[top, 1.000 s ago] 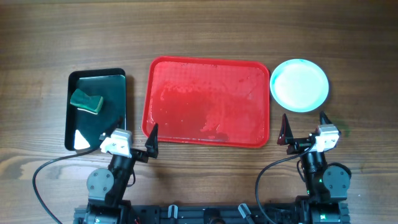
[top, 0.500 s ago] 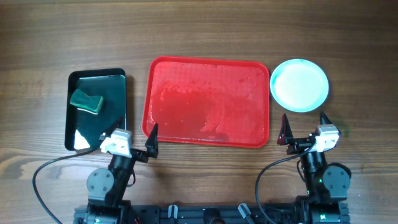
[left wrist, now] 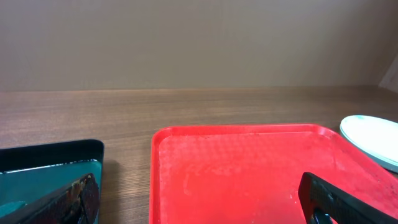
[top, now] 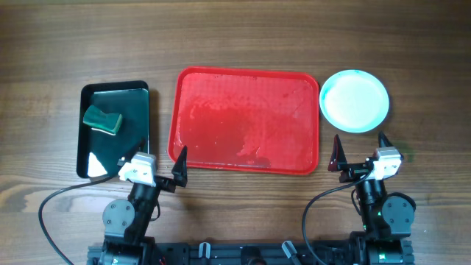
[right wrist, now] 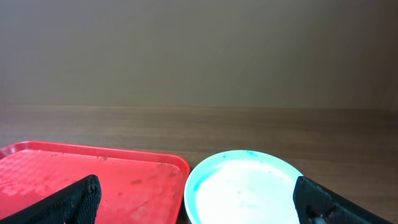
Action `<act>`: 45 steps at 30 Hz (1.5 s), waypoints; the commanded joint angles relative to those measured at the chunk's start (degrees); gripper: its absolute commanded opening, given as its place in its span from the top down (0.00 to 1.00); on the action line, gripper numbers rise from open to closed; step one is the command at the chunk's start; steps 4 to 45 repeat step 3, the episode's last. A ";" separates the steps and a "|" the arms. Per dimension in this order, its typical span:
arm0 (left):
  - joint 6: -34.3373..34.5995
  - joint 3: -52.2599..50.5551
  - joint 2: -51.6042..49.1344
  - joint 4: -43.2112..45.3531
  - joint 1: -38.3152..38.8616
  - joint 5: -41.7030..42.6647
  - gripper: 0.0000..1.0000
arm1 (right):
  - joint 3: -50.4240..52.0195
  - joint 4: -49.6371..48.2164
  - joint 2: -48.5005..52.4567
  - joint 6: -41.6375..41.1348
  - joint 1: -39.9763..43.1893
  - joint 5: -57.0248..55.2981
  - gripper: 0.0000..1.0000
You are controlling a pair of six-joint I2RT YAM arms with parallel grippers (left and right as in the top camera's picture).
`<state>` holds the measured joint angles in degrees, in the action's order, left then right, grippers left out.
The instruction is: Clean dirty plates on tray and stack at the side
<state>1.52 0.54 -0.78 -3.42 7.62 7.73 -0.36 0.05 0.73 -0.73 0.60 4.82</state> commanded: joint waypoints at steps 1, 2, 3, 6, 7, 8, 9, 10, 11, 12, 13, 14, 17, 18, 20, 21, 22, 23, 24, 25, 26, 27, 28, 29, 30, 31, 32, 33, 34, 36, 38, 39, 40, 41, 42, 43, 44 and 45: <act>-1.16 -0.22 0.50 -0.39 0.33 -0.31 0.00 | 0.04 -0.13 -0.52 0.72 0.24 -0.74 0.00; -1.14 -0.20 0.50 -0.39 0.33 -0.31 0.00 | 0.04 -0.13 -0.52 0.70 0.24 -0.74 0.00; -1.16 -0.20 0.50 -0.39 0.33 -0.31 0.00 | 0.07 -0.11 -0.52 0.72 0.24 -0.74 0.00; -1.16 -0.20 0.50 -0.39 0.33 -0.31 0.00 | 0.07 -0.11 -0.52 0.72 0.24 -0.74 0.00; -1.16 -0.20 0.50 -0.39 0.33 -0.31 0.00 | 0.07 -0.11 -0.52 0.72 0.24 -0.74 0.00; -1.16 -0.20 0.50 -0.39 0.33 -0.31 0.00 | 0.07 -0.11 -0.52 0.72 0.24 -0.74 0.00; -1.16 -0.20 0.50 -0.39 0.33 -0.31 0.00 | 0.07 -0.11 -0.52 0.72 0.24 -0.74 0.00; -1.16 -0.20 0.50 -0.39 0.33 -0.31 0.00 | 0.07 -0.11 -0.52 0.72 0.24 -0.74 0.00; -1.16 -0.20 0.50 -0.39 0.33 -0.31 0.00 | 0.07 -0.11 -0.52 0.72 0.24 -0.74 0.00; -1.16 -0.20 0.50 -0.39 0.33 -0.31 0.00 | 0.07 -0.11 -0.52 0.72 0.24 -0.74 0.00; -1.16 -0.20 0.50 -0.39 0.33 -0.31 0.00 | 0.07 -0.11 -0.52 0.72 0.24 -0.74 0.00; -1.16 -0.20 0.50 -0.39 0.33 -0.31 0.00 | 0.07 -0.11 -0.52 0.72 0.24 -0.74 0.00; -1.16 -0.20 0.50 -0.39 0.33 -0.31 0.00 | 0.07 -0.11 -0.52 0.72 0.24 -0.74 0.00; -1.16 -0.20 0.50 -0.39 0.33 -0.31 0.00 | 0.07 -0.11 -0.52 0.72 0.24 -0.74 0.00; -1.16 -0.20 0.50 -0.39 0.33 -0.31 0.00 | 0.07 -0.11 -0.52 0.72 0.24 -0.74 0.00; -1.16 -0.20 0.50 -0.39 0.33 -0.31 0.00 | 0.07 -0.11 -0.52 0.72 0.24 -0.74 0.00; -1.16 -0.20 0.50 -0.39 0.33 -0.31 0.00 | 0.07 -0.11 -0.52 0.72 0.24 -0.74 0.00; -1.16 -0.20 0.50 -0.39 0.33 -0.31 0.00 | 0.07 -0.11 -0.52 0.72 0.24 -0.74 0.00; -1.16 -0.20 0.50 -0.39 0.33 -0.31 0.00 | 0.07 -0.11 -0.52 0.72 0.24 -0.74 0.00; -1.16 -0.20 0.50 -0.39 0.33 -0.31 0.00 | 0.07 -0.11 -0.52 0.72 0.24 -0.74 0.00; -1.16 -0.20 0.50 -0.39 0.33 -0.31 0.00 | 0.07 -0.11 -0.52 0.72 0.24 -0.74 0.00; -1.16 -0.20 0.50 -0.39 0.33 -0.31 0.00 | 0.07 -0.11 -0.52 0.72 0.24 -0.74 0.00; -1.16 -0.20 0.50 -0.39 0.33 -0.31 0.00 | 0.07 -0.11 -0.52 0.72 0.24 -0.74 0.00; -1.16 -0.20 0.50 -0.39 0.33 -0.31 0.00 | 0.07 -0.11 -0.52 0.72 0.24 -0.74 0.00; -1.16 -0.20 0.50 -0.39 0.33 -0.31 0.00 | 0.07 -0.11 -0.52 0.72 0.24 -0.74 0.00; -1.16 -0.20 0.50 -0.39 0.33 -0.31 0.00 | 0.07 -0.11 -0.52 0.72 0.24 -0.74 0.00; -1.16 -0.20 0.50 -0.39 0.33 -0.31 0.00 | 0.07 -0.11 -0.52 0.72 0.24 -0.74 0.00; -1.16 -0.20 0.50 -0.39 0.33 -0.31 0.00 | 0.07 -0.11 -0.52 0.72 0.24 -0.74 0.00; -1.16 -0.20 0.50 -0.39 0.33 -0.31 0.00 | 0.07 -0.11 -0.52 0.72 0.24 -0.74 0.00; -1.16 -0.20 0.50 -0.39 0.33 -0.31 0.00 | 0.07 -0.11 -0.52 0.72 0.24 -0.74 0.00; -1.16 -0.20 0.50 -0.39 0.33 -0.31 0.00 | 0.07 -0.11 -0.52 0.72 0.24 -0.74 0.00; -1.16 -0.20 0.50 -0.39 0.33 -0.31 0.00 | 0.07 -0.11 -0.52 0.72 0.24 -0.74 0.00; -1.16 -0.20 0.50 -0.39 0.33 -0.31 0.00 | 0.07 -0.11 -0.52 0.72 0.24 -0.74 0.00; -1.16 -0.20 0.50 -0.39 0.33 -0.31 0.00 | 0.07 -0.11 -0.52 0.72 0.24 -0.74 0.00; -1.16 -0.20 0.50 -0.39 0.33 -0.31 0.00 | 0.07 -0.11 -0.52 0.72 0.24 -0.74 0.00; -1.16 -0.20 0.50 -0.39 0.33 -0.31 0.00 | 0.07 -0.11 -0.52 0.72 0.24 -0.74 0.00; -1.16 -0.20 0.50 -0.39 0.33 -0.31 0.00 | 0.07 -0.11 -0.52 0.72 0.24 -0.74 0.00; -1.16 -0.20 0.50 -0.39 0.33 -0.31 0.00 | 0.07 -0.11 -0.52 0.72 0.24 -0.74 0.00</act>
